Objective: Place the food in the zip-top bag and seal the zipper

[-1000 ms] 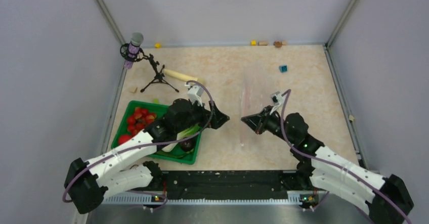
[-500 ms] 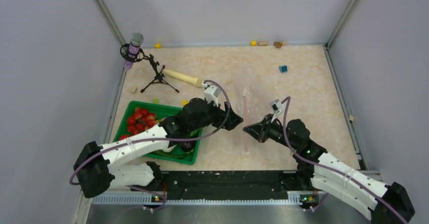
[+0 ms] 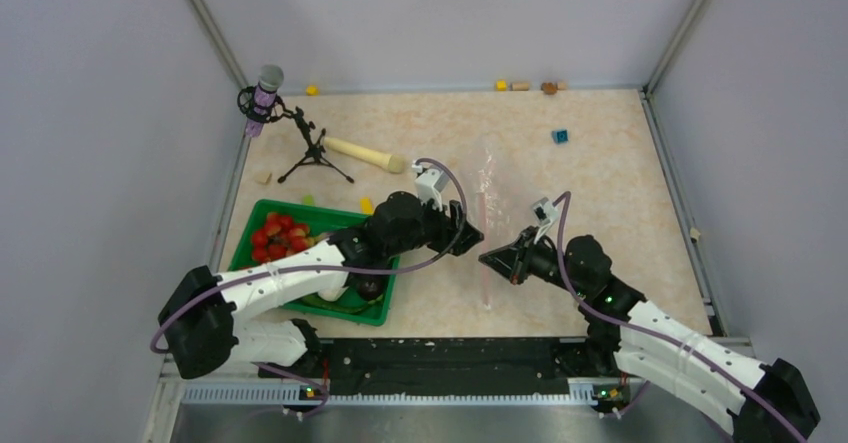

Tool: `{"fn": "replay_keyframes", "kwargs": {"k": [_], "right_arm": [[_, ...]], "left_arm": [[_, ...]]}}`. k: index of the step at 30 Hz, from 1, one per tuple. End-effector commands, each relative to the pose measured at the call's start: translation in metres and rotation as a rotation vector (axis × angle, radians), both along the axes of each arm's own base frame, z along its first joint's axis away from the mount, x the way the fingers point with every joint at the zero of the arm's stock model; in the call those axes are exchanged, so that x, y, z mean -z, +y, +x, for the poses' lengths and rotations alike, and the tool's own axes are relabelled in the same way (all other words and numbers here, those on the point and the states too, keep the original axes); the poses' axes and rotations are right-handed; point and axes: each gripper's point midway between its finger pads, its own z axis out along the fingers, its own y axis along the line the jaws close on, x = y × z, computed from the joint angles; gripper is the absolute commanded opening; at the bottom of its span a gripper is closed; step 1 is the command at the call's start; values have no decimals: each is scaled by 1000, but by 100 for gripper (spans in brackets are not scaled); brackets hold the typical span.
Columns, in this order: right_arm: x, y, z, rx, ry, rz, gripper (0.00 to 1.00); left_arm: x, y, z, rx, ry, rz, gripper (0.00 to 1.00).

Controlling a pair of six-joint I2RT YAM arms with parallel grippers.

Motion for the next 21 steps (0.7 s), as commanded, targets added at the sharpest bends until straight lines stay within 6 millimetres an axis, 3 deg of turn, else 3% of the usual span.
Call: {"fn": "replay_keyframes", "kwargs": {"k": [1,9,14,19,21], "right_arm": [[-15,5,-1,-24,-54,31,0],[-16,4,1,-16,-59,30,0],[-16,4,2,-9,-60,27,0],[-17,2,3,2,-66,31,0],[-17,0,3,13,-64,27,5]], "left_arm": [[-35,-19,0,61,-61,-95,61],[-32,-22,-2,85,-65,-91,31],[-31,-25,-3,102,-49,-73,2],[-31,-26,-8,133,-61,-90,0],[-30,-23,-9,131,-72,-96,0]]}}
